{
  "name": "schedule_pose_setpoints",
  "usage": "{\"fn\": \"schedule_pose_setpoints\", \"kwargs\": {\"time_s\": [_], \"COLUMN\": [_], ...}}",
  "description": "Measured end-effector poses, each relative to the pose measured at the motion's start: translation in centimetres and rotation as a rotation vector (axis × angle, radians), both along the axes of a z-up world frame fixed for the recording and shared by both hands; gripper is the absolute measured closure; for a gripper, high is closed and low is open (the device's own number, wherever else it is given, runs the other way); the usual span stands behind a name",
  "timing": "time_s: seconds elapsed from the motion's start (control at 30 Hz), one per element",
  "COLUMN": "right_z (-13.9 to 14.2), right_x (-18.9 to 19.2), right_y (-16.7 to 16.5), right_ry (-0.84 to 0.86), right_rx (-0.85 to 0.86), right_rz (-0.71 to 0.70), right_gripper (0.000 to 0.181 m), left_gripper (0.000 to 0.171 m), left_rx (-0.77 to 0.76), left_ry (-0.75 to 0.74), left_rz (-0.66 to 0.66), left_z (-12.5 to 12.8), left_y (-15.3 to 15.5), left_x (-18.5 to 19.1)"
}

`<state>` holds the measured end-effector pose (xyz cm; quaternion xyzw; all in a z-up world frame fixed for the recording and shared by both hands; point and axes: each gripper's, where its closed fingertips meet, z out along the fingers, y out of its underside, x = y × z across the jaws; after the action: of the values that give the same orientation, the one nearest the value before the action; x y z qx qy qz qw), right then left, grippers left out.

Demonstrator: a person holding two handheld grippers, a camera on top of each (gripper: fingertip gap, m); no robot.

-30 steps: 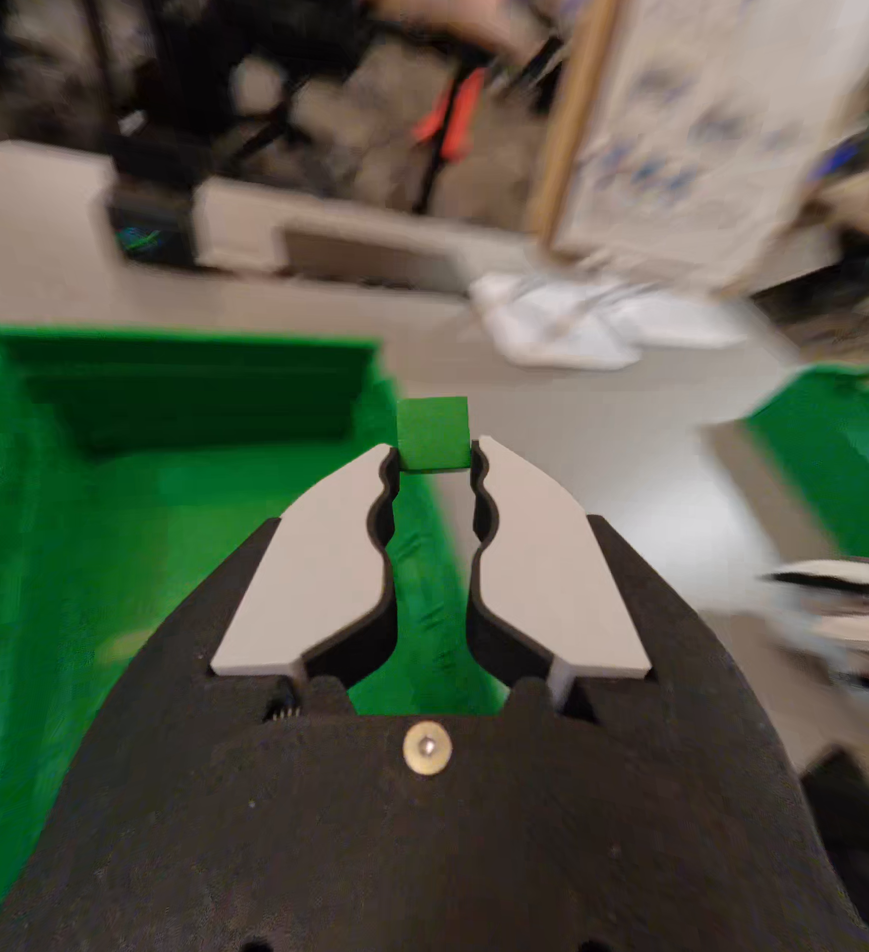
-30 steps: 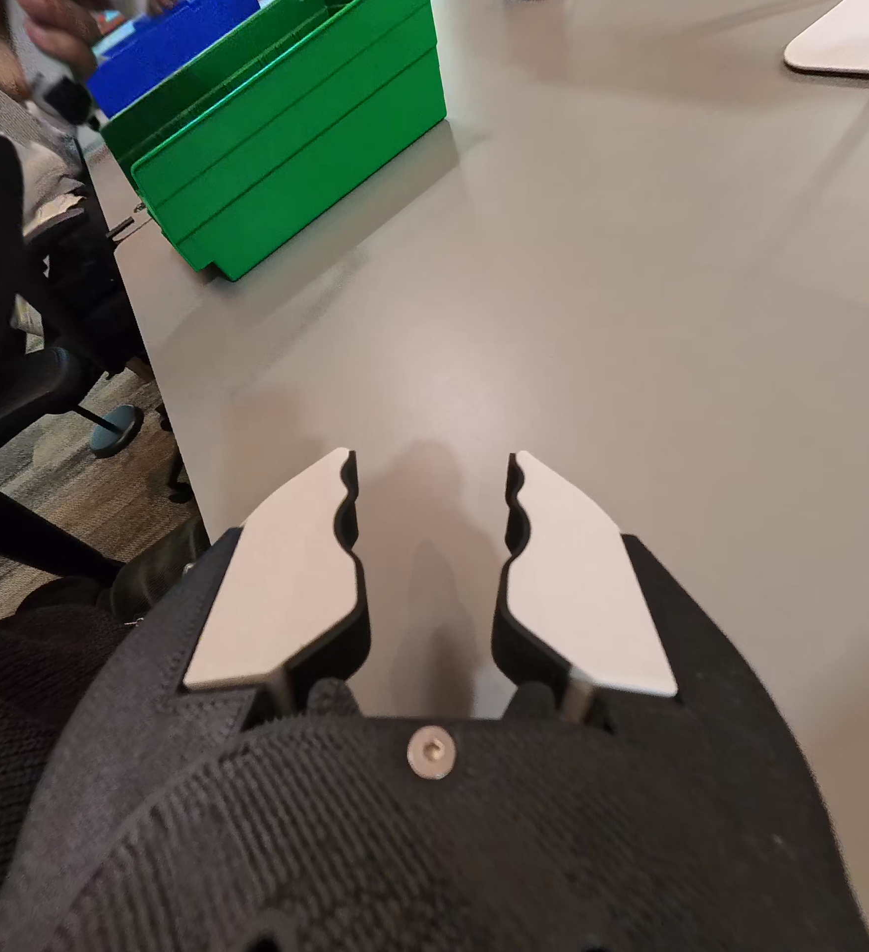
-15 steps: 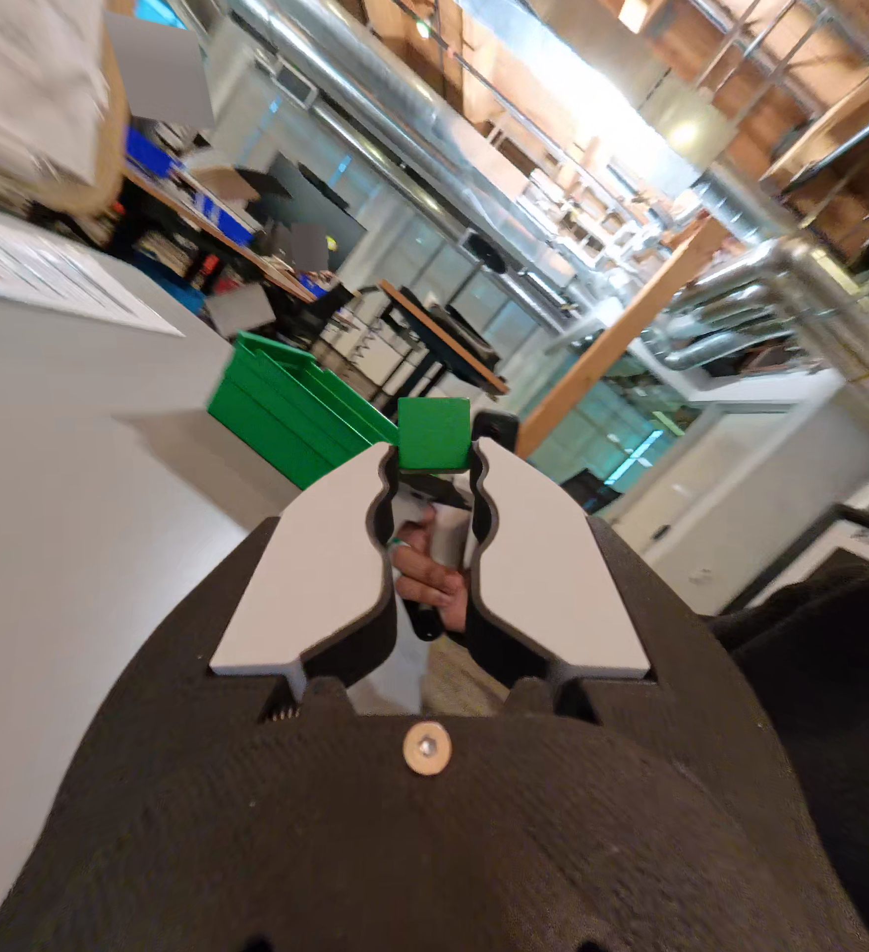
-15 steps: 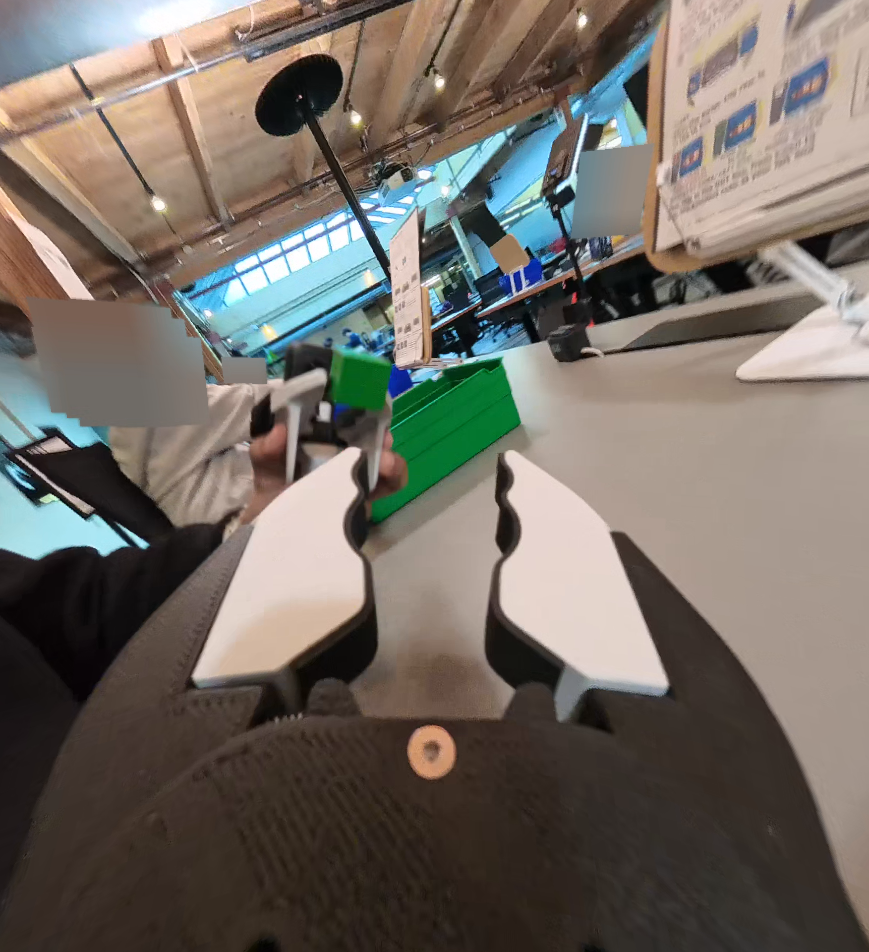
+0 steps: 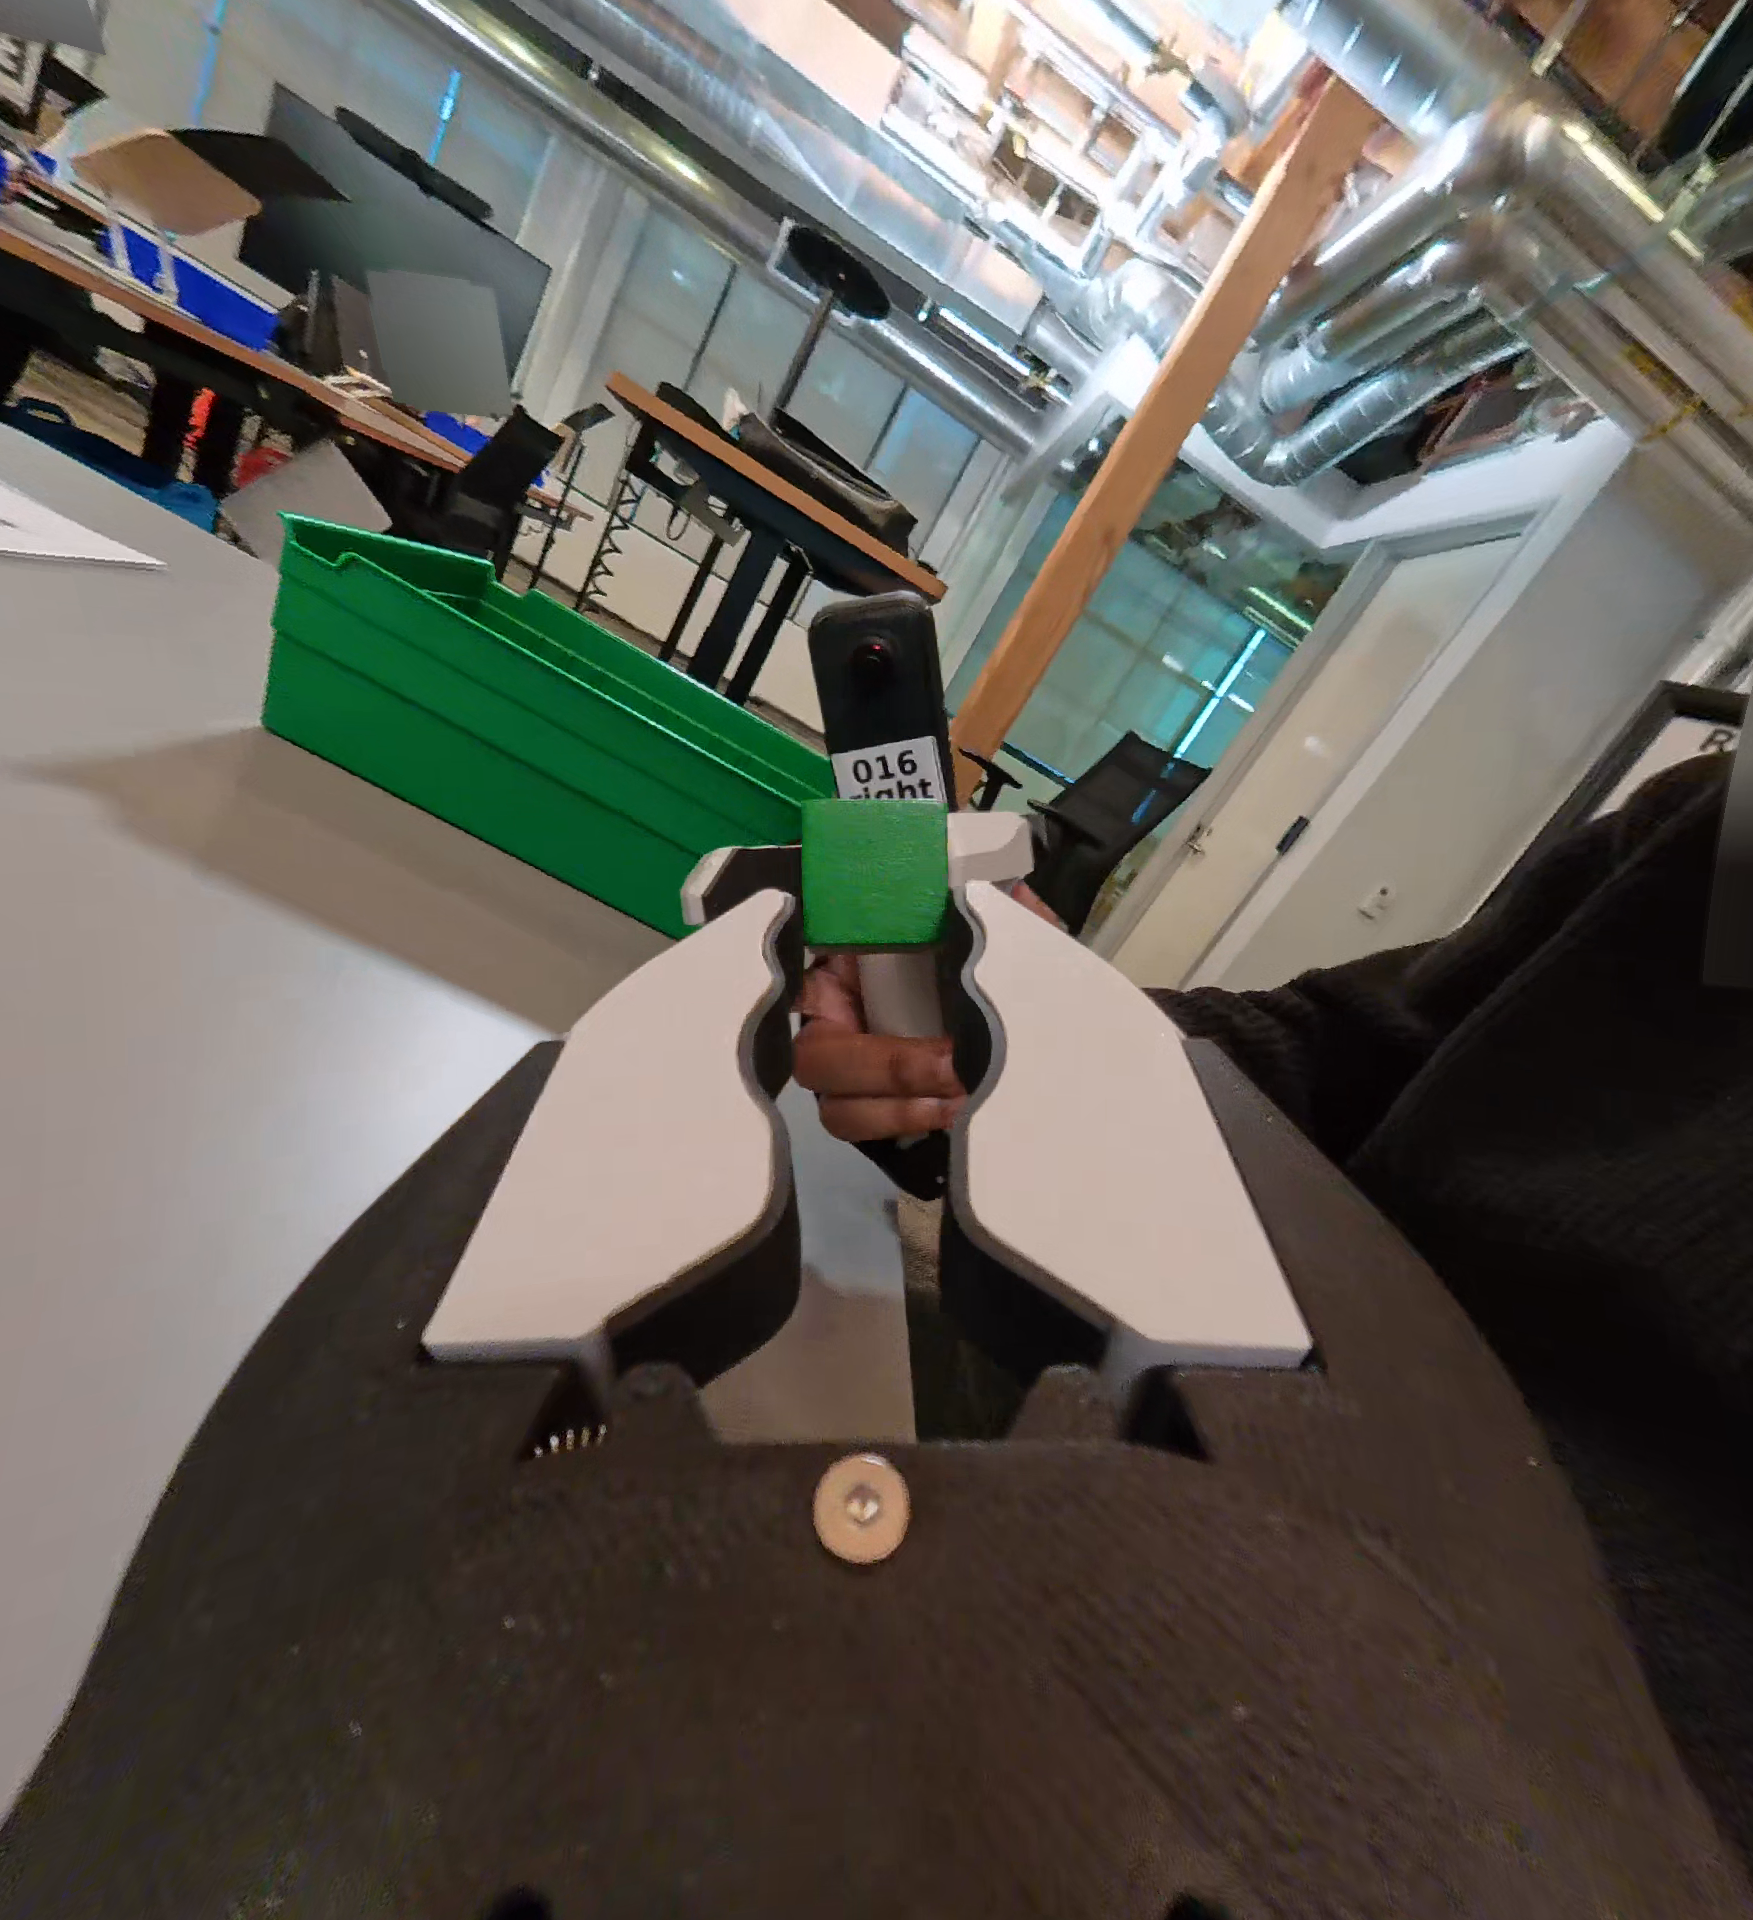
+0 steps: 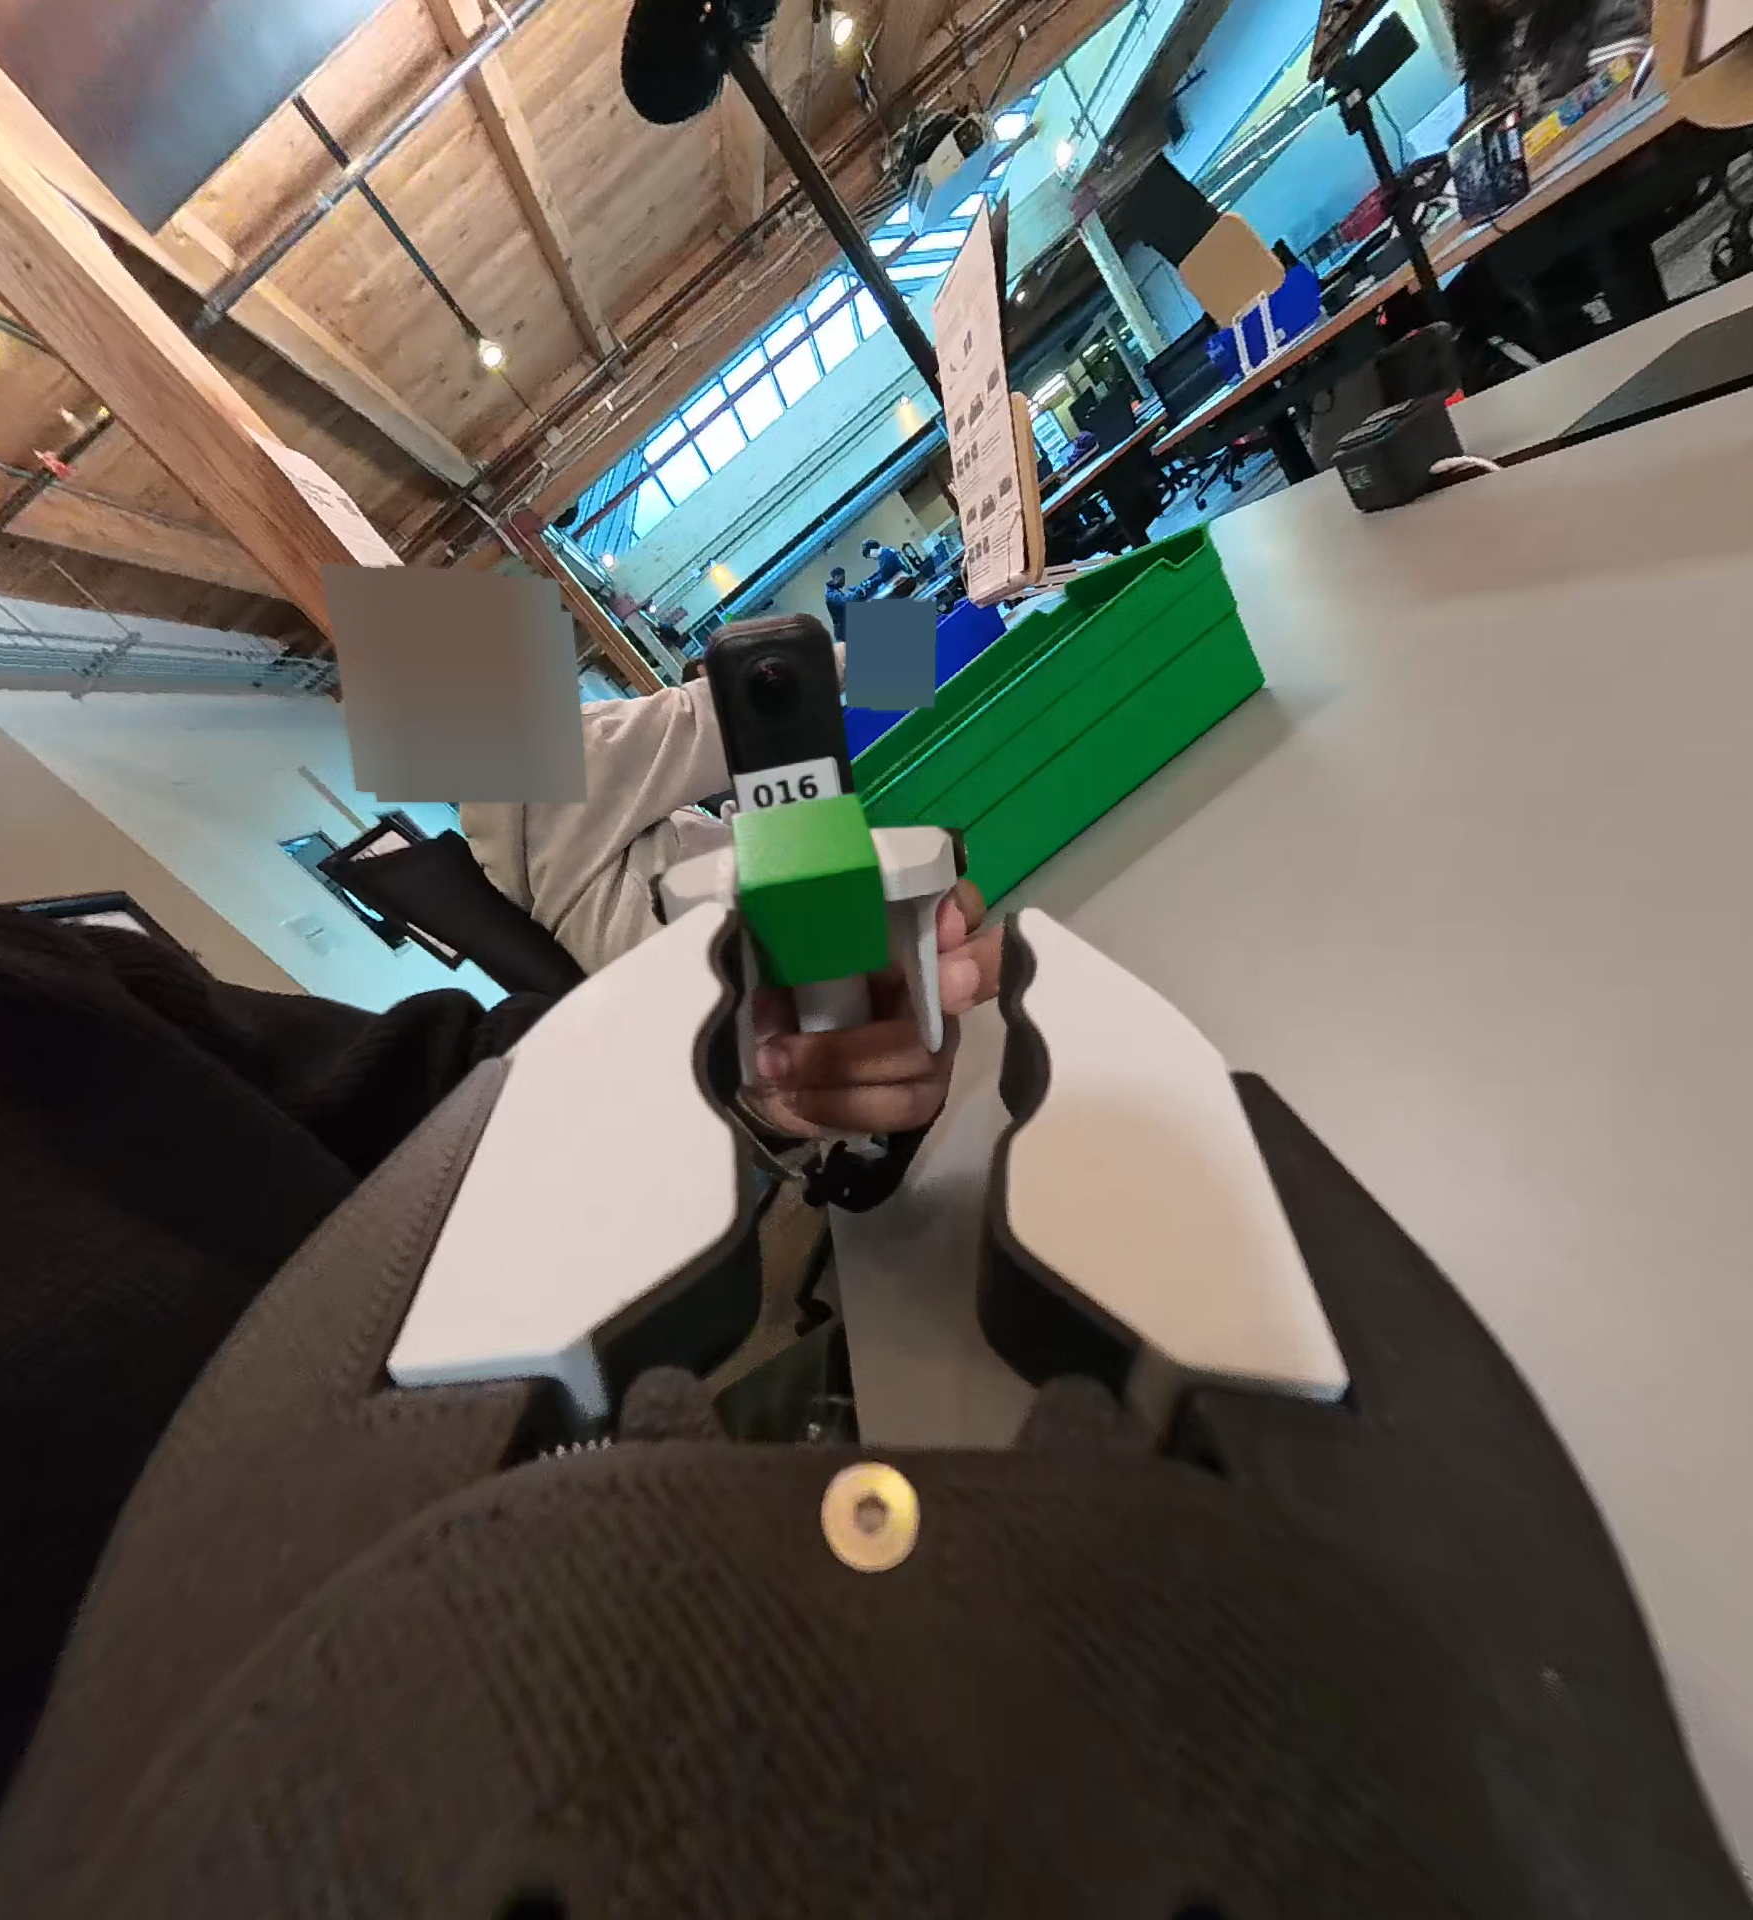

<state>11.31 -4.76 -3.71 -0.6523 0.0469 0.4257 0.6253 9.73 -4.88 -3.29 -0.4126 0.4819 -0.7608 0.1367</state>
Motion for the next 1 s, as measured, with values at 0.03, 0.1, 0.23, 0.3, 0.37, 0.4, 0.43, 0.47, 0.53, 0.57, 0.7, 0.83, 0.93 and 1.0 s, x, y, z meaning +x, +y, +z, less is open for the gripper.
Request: {"fn": "schedule_pose_setpoints", "kwargs": {"time_s": [0.03,0.1,0.23,0.3,0.37,0.4,0.43,0.47,0.53,0.57,0.7,0.83,0.93,1.0], "right_z": [0.0,0.3,0.2,0.0,0.0,0.1,0.1,0.2,0.3,0.2,0.2,-0.1,-0.8,-1.0], "right_x": [-0.1,-0.3,-0.8,-1.0,-1.1,-1.0,-1.0,-1.0,-0.8,-0.8,-0.4,0.1,0.3,0.1], "right_y": [-0.1,-0.3,-0.4,-0.4,-0.4,-0.4,-0.5,-0.5,-0.6,-0.6,-0.8,-0.8,-0.7,-0.7], "right_ry": [-0.016,-0.033,-0.078,-0.1,-0.112,-0.117,-0.123,-0.13,-0.145,-0.157,-0.155,-0.131,-0.158,-0.176], "right_rx": [0.007,0.029,0.043,0.037,0.039,0.041,0.044,0.05,0.052,0.046,0.027,-0.002,-0.038,-0.045], "right_rz": [0.003,0.016,0.034,0.035,0.032,0.029,0.029,0.028,0.019,0.022,0.033,0.037,0.039,0.046], "right_gripper": [0.133,0.141,0.154,0.155,0.155,0.155,0.155,0.155,0.155,0.155,0.155,0.155,0.156,0.155], "left_gripper": [0.144,0.144,0.145,0.145,0.145,0.144,0.145,0.145,0.145,0.145,0.147,0.145,0.136,0.134], "left_rx": [-0.015,-0.039,-0.054,-0.054,-0.058,-0.059,-0.056,-0.048,-0.005,0.026,0.136,0.124,0.096,0.095], "left_ry": [-0.002,0.003,0.015,0.018,0.017,0.019,0.019,0.019,0.024,0.022,0.027,0.041,0.087,0.116], "left_rz": [-0.006,-0.012,-0.03,-0.033,-0.044,-0.05,-0.054,-0.056,-0.048,-0.038,-0.028,-0.038,-0.082,-0.097], "left_z": [0.1,0.0,-0.3,-0.5,-0.5,-0.5,-0.6,-0.6,-1.0,-1.2,-1.9,-2.0,-2.4,-2.9], "left_y": [-0.1,-0.2,-0.2,-0.2,-0.4,-0.5,-0.6,-0.7,-0.9,-1.0,-1.1,-0.8,-1.0,-1.2], "left_x": [0.0,0.0,0.0,0.1,0.0,0.0,-0.1,-0.1,-0.1,0.0,-0.1,-0.2,-0.2,-0.2]}}
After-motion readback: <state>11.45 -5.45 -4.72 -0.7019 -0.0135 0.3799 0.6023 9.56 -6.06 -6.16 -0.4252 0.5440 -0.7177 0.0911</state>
